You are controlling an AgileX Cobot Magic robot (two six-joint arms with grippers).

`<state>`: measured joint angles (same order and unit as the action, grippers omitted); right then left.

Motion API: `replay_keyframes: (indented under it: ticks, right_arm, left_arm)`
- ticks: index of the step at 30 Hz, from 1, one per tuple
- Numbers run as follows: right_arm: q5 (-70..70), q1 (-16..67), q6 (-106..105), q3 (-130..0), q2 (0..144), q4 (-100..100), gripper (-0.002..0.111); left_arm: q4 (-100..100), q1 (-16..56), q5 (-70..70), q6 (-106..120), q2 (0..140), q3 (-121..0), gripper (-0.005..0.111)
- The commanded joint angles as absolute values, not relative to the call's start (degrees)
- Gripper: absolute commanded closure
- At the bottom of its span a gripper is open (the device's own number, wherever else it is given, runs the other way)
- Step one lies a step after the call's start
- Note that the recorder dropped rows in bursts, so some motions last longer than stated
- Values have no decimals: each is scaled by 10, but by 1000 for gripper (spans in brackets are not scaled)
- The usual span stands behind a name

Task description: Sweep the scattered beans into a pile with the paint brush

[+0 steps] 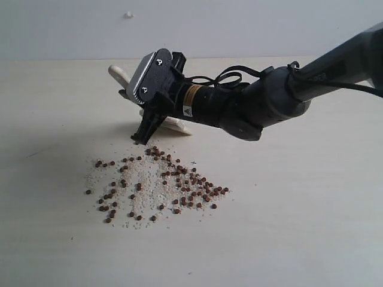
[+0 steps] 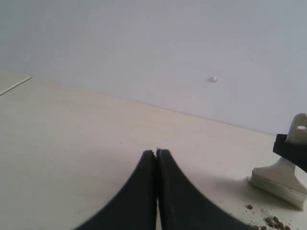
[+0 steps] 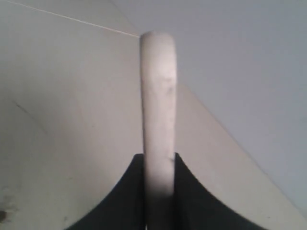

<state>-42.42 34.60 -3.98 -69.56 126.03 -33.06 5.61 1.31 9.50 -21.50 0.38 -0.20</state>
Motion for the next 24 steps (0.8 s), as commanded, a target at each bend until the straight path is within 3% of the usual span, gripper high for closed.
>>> replay_keyframes:
  ticks: [1,11,24]
  right_arm:
    - [-424,347,132,-702,1254,-434,108]
    - [-424,347,374,-702,1225,-673,108]
    - [-431,347,271,-702,1132,-609,108]
  left_arm:
    - [54,17,93,-214,0,0,107]
    - [54,17,93,-214,0,0,107]
    - [54,17,93,-214,0,0,107]
